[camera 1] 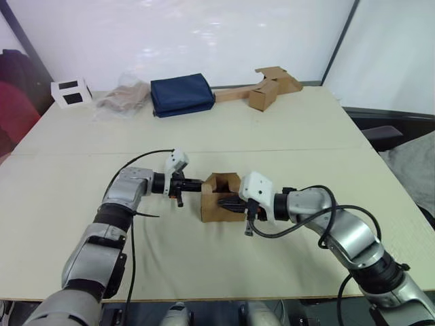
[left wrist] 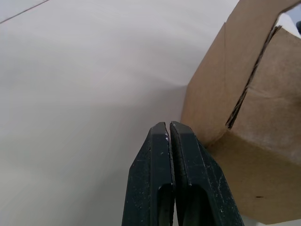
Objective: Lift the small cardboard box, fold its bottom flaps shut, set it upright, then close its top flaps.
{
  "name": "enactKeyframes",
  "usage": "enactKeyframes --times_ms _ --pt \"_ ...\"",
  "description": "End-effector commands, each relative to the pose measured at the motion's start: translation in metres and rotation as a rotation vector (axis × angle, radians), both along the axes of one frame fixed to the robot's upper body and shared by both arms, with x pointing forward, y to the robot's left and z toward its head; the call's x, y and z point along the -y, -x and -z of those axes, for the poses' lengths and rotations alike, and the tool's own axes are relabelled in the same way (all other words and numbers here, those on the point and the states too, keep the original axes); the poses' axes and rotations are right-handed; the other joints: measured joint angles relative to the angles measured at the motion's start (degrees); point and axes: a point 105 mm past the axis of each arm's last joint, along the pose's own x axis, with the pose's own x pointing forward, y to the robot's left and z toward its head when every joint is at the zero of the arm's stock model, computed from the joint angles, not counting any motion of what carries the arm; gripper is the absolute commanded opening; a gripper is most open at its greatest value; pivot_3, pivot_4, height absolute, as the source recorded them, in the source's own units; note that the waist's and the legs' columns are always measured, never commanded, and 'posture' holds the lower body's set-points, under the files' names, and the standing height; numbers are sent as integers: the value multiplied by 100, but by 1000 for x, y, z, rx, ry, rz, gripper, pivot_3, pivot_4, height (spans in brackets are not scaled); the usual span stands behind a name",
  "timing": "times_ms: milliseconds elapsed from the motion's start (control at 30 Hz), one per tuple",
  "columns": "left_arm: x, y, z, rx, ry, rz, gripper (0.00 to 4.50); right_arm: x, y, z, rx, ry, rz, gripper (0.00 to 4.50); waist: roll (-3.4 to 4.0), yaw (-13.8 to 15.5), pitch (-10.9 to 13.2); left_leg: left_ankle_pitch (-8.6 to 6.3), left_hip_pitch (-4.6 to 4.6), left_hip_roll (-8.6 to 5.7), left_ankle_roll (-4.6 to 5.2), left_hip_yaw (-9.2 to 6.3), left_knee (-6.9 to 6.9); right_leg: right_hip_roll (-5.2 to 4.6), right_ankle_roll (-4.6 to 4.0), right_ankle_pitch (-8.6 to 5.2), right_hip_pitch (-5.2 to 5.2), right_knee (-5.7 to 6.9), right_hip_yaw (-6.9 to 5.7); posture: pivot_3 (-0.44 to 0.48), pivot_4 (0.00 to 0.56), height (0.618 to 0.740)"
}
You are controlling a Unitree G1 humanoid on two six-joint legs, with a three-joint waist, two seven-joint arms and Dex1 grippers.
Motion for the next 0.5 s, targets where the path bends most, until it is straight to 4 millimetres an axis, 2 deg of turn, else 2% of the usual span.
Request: enactKeyframes --times_ms 33,167,300,333,400,500 --pt "-6 -2 -12 43 23 -25 90 -3 0 -5 33 -15 -20 0 0 -1 0 0 0 0 0 0 0 0 0 0 0 0 0 0 150 740" --pt "-26 -10 -20 84 14 -117 90 -5 -4 -5 28 -32 -17 0 0 -11 0 0 0 0 0 -1 1 0 0 0 0 0 0 0 150 740" --pt "-42 -3 -53 172 11 -127 90 -4 -7 -11 29 -60 -12 0 0 -54 0 0 0 1 0 -3 -1 2 0 0 -2 2 0 0 150 740" --pt "-42 4 -60 185 8 -108 90 -3 -7 -11 28 -62 -12 0 0 -65 0 0 0 1 0 -3 -2 1 0 0 -3 2 0 0 150 740" --pt "-38 33 -73 187 3 -14 90 -2 -8 -11 26 -62 -10 0 0 -80 0 0 -1 1 -1 -4 -2 0 0 0 -2 1 0 0 150 740" --pt "-28 70 -79 136 18 84 90 -1 -9 -9 25 -63 -8 0 1 -99 0 0 -1 2 -1 -3 -6 -4 0 0 1 -2 2 0 150 740"
